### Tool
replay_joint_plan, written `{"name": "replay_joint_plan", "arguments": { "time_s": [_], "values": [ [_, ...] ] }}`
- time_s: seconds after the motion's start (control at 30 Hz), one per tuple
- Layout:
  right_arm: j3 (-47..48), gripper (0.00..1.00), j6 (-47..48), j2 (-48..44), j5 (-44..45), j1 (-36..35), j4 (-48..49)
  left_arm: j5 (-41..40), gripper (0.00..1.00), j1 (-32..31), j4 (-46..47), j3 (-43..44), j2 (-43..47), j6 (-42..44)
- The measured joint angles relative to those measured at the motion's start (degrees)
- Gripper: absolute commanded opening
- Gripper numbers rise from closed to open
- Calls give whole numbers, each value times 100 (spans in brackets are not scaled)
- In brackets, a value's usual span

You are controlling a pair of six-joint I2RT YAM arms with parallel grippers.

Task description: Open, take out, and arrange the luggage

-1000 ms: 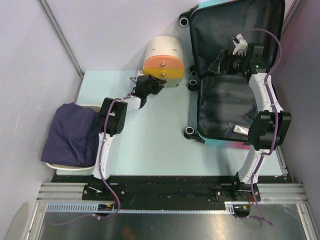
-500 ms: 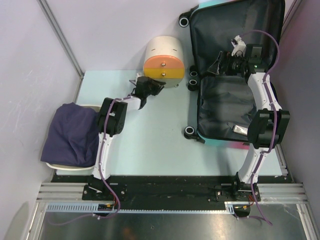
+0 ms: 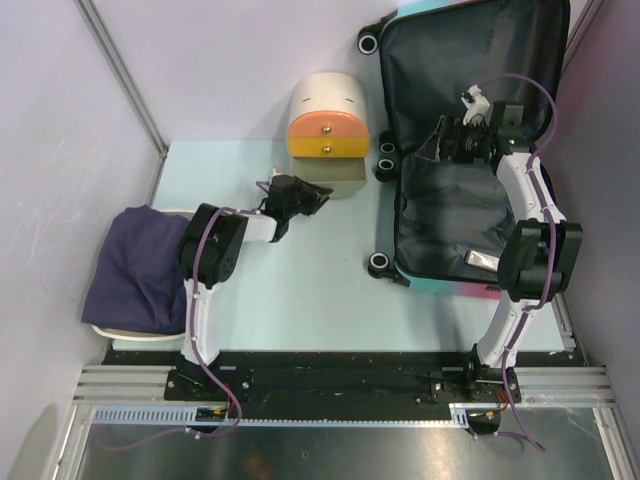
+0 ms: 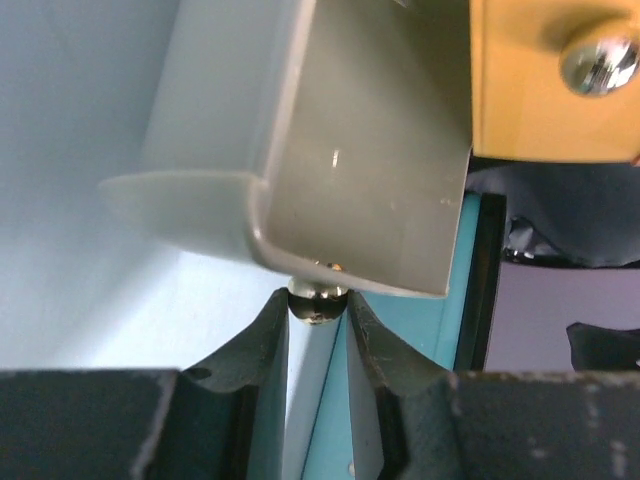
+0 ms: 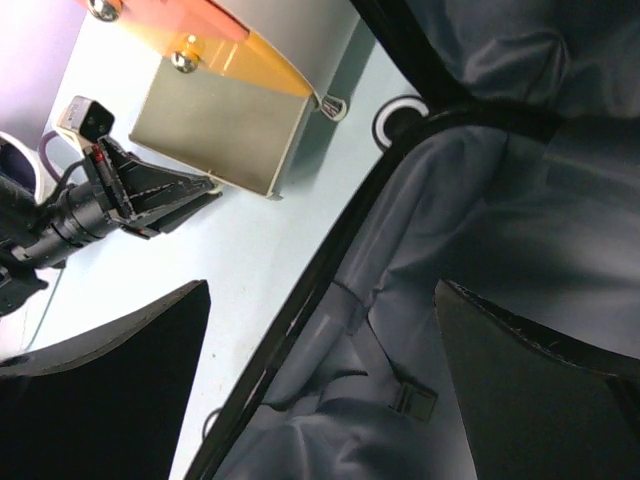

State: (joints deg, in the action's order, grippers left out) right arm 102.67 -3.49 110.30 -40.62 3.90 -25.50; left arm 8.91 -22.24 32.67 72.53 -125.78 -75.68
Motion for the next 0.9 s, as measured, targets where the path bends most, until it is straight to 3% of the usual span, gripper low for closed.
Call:
{"name": "replay_joint_plan", "arguments": {
  "time_s": [0.03,0.07,0.1,0.2,0.37,0.63,0.77,0.9],
  "values": [
    [-101,99,31,-39,-22,22,-13,22,21,-15,13,-149,98,2],
    [-201,100,66,-85,-39,50,-15,33,39,-26,26,-291,186,2],
    [-286,100,96,-131,-44,72,-24,28,66,-37,33,-415,264,2],
    [-492,99,219,-302,-46,160,-109,39,100,-42,15,-621,396,-2],
    [-420,100,1056,-476,-68,319,-765,149,100,-11,-70,-645,407,70],
    [-26,95,4422,-531,343,874,-3423,619,100,374,-214,-1408,1353,1025],
    [-758,98,6074,-868,1117,1008,-4273,765,100,625,-243,-1725,2055,1628],
    [-2059,100,7036,-1423,1735,1058,-4483,835,100,813,-247,-1777,2538,2192]
  ]
}}
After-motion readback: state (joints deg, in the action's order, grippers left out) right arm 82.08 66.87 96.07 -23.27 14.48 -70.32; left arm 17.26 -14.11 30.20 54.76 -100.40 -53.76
